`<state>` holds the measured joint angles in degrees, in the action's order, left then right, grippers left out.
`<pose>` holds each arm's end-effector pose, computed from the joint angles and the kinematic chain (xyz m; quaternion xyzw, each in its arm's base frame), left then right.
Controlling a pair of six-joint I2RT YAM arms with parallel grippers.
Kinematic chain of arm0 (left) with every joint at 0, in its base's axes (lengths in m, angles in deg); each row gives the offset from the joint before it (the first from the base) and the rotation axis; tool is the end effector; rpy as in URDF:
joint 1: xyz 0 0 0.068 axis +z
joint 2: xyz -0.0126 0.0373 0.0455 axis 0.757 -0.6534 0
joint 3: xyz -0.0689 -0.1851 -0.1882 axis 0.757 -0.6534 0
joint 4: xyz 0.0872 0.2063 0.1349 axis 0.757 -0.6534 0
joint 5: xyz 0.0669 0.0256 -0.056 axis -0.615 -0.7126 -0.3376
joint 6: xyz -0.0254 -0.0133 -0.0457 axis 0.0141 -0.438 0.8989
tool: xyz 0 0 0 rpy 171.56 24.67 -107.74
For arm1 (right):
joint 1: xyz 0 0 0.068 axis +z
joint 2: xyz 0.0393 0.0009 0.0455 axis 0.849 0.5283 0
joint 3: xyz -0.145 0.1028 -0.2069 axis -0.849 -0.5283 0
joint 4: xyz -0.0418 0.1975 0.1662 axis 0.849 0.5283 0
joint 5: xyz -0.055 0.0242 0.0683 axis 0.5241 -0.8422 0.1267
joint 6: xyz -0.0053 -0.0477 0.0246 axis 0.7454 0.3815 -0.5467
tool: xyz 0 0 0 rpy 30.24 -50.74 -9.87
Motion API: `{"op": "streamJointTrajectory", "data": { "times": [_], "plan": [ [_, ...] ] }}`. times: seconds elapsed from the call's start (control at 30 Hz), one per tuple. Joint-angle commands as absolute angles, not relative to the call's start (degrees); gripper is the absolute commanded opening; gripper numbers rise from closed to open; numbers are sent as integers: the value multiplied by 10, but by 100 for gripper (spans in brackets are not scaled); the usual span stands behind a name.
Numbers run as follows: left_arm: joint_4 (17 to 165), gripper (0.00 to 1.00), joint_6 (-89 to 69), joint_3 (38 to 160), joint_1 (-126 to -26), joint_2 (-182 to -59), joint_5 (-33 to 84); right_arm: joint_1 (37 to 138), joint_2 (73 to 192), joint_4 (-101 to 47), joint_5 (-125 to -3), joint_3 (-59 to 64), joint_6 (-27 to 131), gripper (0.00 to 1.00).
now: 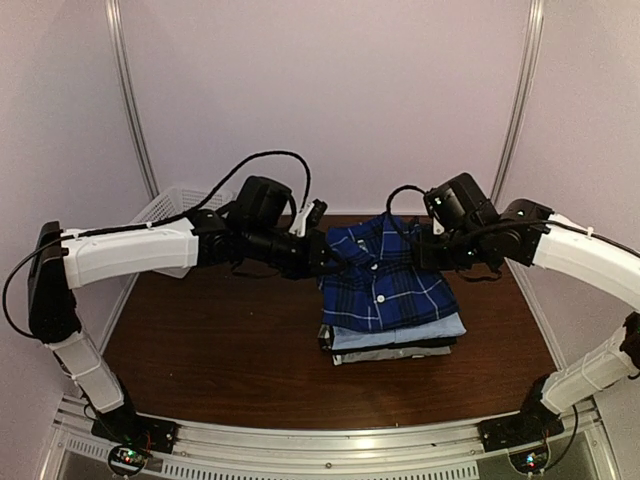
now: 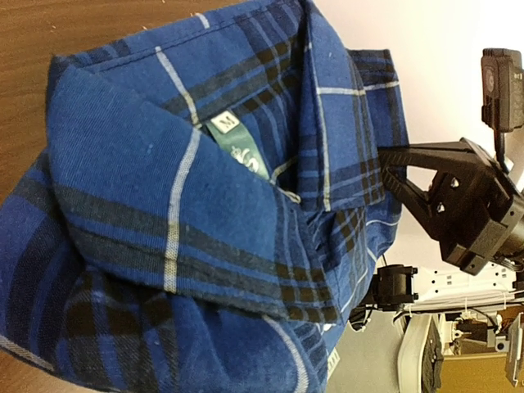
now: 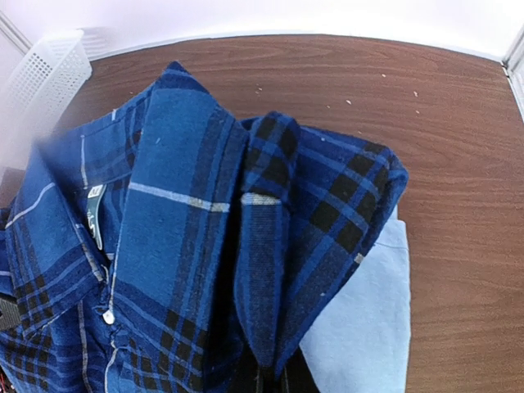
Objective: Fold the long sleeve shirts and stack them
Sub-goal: Place the square-folded shirt on the square-folded shirt.
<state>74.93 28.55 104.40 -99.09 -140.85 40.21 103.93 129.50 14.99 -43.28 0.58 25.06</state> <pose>0.2388 -0.3050 0.3019 0.0927 0.8567 -0.4774 0.1720 0.2064 0.2007 0.3358 -0.0537 0.9224 0.1527 0.3506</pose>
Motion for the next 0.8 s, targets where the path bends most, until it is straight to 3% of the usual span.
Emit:
{"op": "streamJointTrajectory", "data": {
  "times": [0.0,0.63,0.77],
  "plan": [
    [788,0,297,1090,-1032,-1451,409,1016,1238,148,-405,-40,230,0],
    [776,0,298,1127,-1044,-1526,385,966,1238,144,-392,-114,244,0],
    [757,0,294,1120,-1042,-1528,330,950,1244,108,-420,-145,249,1]
  ]
}}
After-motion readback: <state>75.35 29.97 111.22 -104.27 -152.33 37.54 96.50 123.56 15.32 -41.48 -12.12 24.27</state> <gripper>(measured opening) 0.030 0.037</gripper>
